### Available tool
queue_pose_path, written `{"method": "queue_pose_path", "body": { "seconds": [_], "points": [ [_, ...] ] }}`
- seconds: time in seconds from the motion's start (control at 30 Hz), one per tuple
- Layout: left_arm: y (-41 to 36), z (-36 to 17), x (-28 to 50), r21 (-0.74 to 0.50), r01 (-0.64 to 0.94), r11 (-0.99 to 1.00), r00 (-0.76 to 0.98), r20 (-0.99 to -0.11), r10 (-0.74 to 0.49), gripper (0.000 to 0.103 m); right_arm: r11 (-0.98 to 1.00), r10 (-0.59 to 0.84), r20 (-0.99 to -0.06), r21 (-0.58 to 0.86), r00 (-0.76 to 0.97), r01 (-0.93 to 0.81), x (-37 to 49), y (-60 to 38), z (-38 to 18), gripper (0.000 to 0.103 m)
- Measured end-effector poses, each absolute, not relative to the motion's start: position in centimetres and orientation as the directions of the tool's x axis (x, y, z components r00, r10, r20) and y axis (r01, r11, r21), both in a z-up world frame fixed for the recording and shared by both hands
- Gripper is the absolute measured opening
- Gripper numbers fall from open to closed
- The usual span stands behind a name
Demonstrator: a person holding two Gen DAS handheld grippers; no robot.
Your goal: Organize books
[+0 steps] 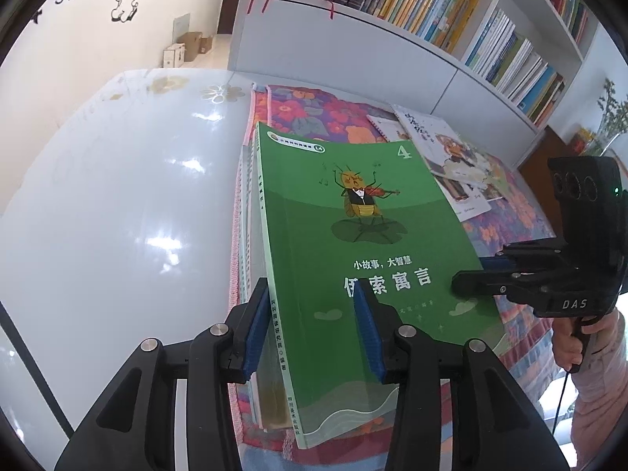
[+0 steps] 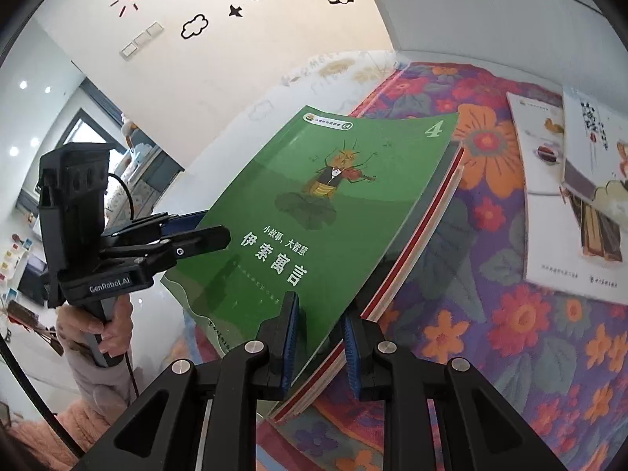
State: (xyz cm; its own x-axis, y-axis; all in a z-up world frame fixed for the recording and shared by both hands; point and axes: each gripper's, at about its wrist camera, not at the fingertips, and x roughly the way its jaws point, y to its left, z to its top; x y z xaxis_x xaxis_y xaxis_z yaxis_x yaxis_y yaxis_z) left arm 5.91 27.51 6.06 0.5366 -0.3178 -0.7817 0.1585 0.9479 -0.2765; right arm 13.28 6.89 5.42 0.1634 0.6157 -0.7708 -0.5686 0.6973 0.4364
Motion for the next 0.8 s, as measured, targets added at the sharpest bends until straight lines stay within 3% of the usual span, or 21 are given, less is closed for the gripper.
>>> {"method": "queue_pose_path", "body": {
  "seconds": [0.43,0.7,0.8],
  "points": [
    [26.9,6.7,6.2,-0.138,0.07,0.988,0.554,-0.818,-0.153,0.043,0.715,0.614,-0.769,0.447,0.178,-0.538,13.3,7.1,5.0,0.026],
    [27.4,6.5,6.4,-0.158,0.04,0.987,0.546,-0.824,-0.154,0.044,0.717,0.614,-0.769,0.448,0.179,-0.534,12.6,7.1,5.1,0.03],
    [27.6,6.2,6.5,-0.18,0.023,0.983,0.538,-0.827,-0.164,0.044,0.721,0.602,-0.777,0.43,0.183,-0.543,12.0,7.6,5.4,0.038]
  ]
}}
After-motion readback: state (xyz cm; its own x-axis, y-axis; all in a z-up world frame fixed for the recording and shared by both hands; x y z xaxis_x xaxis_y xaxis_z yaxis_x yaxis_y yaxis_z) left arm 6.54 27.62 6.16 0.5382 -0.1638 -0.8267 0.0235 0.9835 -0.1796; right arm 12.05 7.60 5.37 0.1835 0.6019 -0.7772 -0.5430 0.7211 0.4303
